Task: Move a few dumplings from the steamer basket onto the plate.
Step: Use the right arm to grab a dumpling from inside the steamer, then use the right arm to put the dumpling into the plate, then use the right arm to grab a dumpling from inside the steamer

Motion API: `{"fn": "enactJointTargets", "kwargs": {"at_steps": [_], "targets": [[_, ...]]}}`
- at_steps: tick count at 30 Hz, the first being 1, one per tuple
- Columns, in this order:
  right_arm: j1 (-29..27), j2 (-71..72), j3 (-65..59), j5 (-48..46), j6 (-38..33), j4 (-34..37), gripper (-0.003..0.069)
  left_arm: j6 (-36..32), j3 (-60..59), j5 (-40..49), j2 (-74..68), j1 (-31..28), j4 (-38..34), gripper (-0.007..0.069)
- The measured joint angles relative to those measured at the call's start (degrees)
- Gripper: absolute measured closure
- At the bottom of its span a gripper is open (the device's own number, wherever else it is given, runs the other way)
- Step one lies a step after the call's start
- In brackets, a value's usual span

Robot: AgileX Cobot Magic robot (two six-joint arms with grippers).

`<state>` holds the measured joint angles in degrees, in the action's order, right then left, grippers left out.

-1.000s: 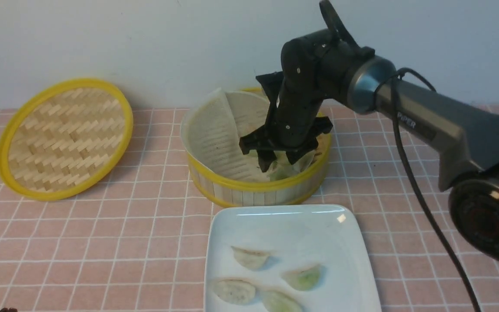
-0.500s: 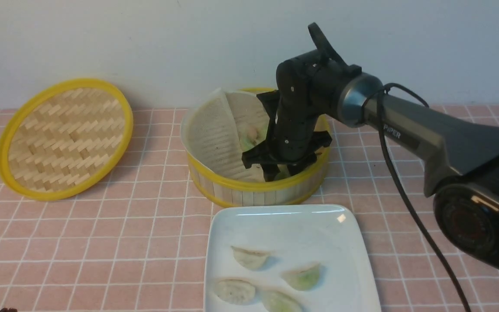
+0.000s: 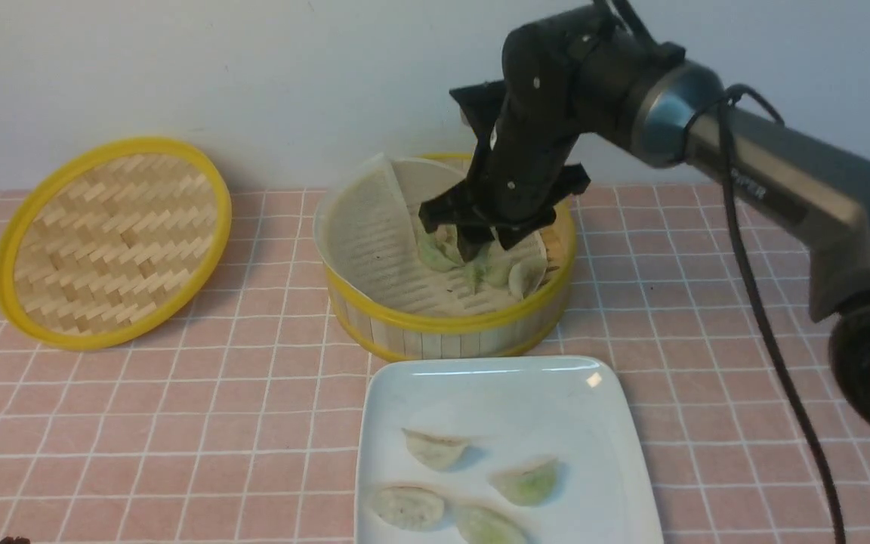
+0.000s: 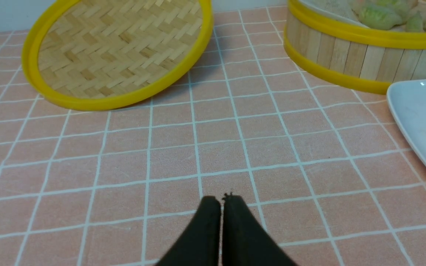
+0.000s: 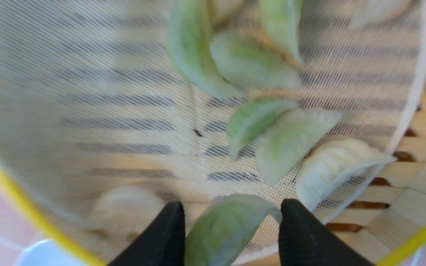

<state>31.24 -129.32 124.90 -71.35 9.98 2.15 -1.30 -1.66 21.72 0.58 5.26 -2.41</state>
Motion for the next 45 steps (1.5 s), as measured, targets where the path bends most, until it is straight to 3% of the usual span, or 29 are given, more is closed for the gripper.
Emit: {"fn": "enactJointTargets", "kwargs": {"at_steps": [5, 8, 14, 23, 31, 36, 45], "targets": [[0.3, 8.5, -6.6, 0.1, -1.7, 4.5, 0.0362, 0.0, 0.0, 0.0, 0.0, 0.0, 0.0, 0.0631], [1.5, 16.2, -19.1, 0.1, -2.8, 5.7, 0.0364, 0.0, 0.0, 0.0, 0.0, 0.0, 0.0, 0.0631], [3.3, 18.4, -33.5, 0.0, -3.4, 7.7, 0.0367, 0.0, 0.0, 0.0, 0.0, 0.0, 0.0, 0.0631], [4.9, 12.4, -35.9, 2.5, -3.8, 8.8, 0.0354, 0.0, 0.0, 0.0, 0.0, 0.0, 0.0, 0.0631], [4.9, 12.2, -25.1, 1.1, -3.9, 4.7, 0.0135, 0.0, 0.0, 0.0, 0.0, 0.0, 0.0, 0.0631], [2.6, 9.5, -12.0, 0.9, -2.9, -0.9, 0.0120, 0.0, 0.0, 0.0, 0.0, 0.0, 0.0, 0.0631], [-3.9, -4.2, 3.2, 0.4, -2.5, -2.6, 0.0149, 0.0, 0.0, 0.0, 0.0, 0.0, 0.0, 0.0631]]}}
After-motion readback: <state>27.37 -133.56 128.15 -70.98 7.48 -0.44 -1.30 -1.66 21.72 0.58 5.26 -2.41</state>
